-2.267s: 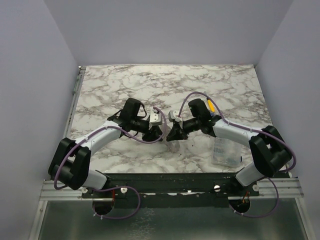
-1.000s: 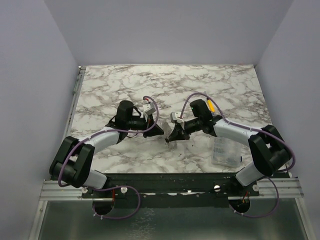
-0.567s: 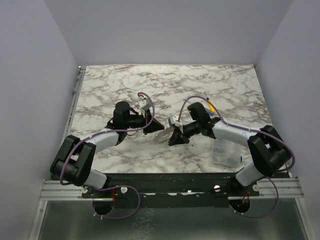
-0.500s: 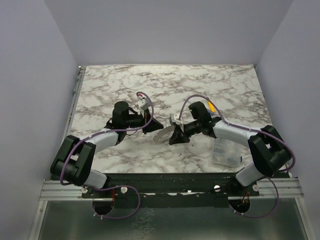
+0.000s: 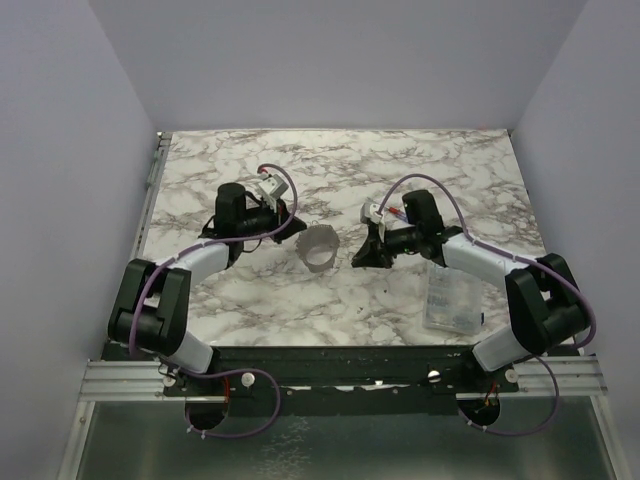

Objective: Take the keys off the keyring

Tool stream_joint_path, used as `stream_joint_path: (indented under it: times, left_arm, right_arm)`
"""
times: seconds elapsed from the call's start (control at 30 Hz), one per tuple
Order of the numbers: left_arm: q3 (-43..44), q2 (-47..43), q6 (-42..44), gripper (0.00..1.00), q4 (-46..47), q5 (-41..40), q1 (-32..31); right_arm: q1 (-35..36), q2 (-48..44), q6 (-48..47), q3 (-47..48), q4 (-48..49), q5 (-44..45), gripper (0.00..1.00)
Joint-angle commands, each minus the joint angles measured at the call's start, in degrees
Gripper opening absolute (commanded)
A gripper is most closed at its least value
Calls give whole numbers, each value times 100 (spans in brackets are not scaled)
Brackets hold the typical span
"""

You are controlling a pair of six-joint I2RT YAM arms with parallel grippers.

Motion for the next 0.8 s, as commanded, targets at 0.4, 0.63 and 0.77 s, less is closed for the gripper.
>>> stream_joint_path:
  times: [0.4, 0.63, 0.77]
  left_arm:
    - [549, 869, 1408, 0, -1039, -1347, 1178]
    - [628, 1077, 1634, 3, -1384, -1500, 1638]
    - [797, 1047, 1802, 34, -1868, -1560, 1656]
  right_arm:
    - [-102, 384, 687, 304, 467, 1171, 1]
    - [-98, 620, 881, 457, 523, 1559, 1]
    - [-99, 724, 1084, 562, 545, 1691, 1]
